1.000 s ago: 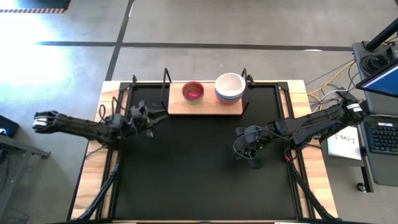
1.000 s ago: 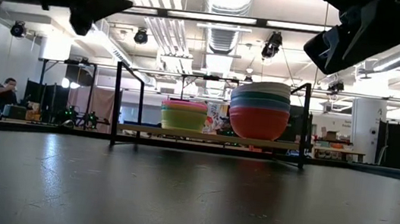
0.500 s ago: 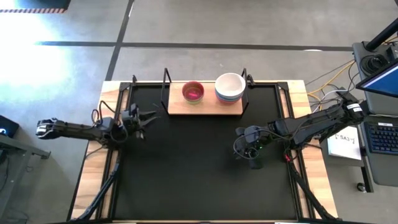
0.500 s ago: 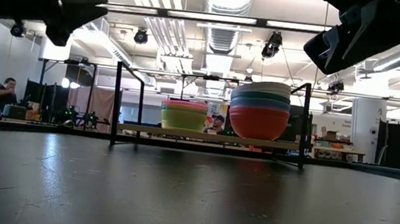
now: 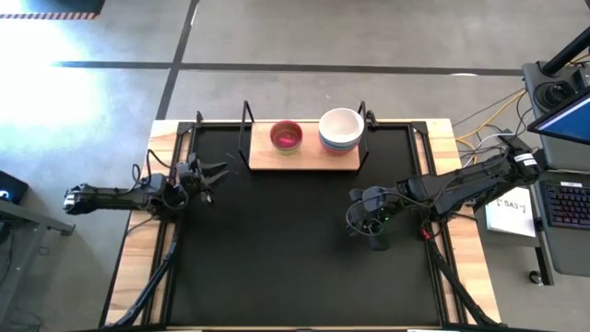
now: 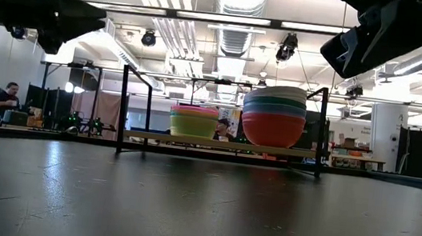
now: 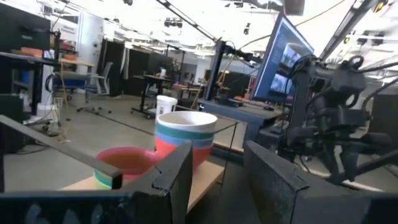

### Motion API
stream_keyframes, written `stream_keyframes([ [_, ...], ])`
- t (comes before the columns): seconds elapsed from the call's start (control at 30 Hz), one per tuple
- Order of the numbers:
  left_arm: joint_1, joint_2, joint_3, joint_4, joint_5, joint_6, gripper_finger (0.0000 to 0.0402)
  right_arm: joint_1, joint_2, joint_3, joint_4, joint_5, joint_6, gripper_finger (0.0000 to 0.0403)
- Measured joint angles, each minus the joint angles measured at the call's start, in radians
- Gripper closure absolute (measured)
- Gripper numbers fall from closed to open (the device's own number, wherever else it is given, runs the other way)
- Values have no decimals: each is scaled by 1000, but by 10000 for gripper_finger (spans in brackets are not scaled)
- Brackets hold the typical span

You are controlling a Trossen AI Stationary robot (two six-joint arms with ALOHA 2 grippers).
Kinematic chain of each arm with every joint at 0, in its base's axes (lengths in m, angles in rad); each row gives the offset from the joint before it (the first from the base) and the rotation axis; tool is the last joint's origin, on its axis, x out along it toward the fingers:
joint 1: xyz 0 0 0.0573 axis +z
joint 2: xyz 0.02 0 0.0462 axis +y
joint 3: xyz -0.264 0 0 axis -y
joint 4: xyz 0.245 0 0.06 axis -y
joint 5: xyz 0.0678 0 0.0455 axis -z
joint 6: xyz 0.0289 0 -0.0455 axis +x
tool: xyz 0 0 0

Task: Place and stack bowls onto a shelf
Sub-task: Return to Home Position

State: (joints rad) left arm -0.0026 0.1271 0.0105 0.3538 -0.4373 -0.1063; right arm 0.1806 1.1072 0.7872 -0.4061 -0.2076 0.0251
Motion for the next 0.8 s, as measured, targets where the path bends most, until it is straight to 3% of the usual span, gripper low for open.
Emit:
stream_keyframes([
  [0.2, 21, -65, 0, -89, -3, 9, 275, 0, 0, 0, 0, 0, -1, 298],
  [0.43, 33, -128, -1, -182, -113, -16, 275, 0, 0, 0, 0, 0, 0, 298],
  [0.8, 36, -128, 0, -276, -114, 61, 275, 0, 0, 0, 0, 0, -1, 298],
])
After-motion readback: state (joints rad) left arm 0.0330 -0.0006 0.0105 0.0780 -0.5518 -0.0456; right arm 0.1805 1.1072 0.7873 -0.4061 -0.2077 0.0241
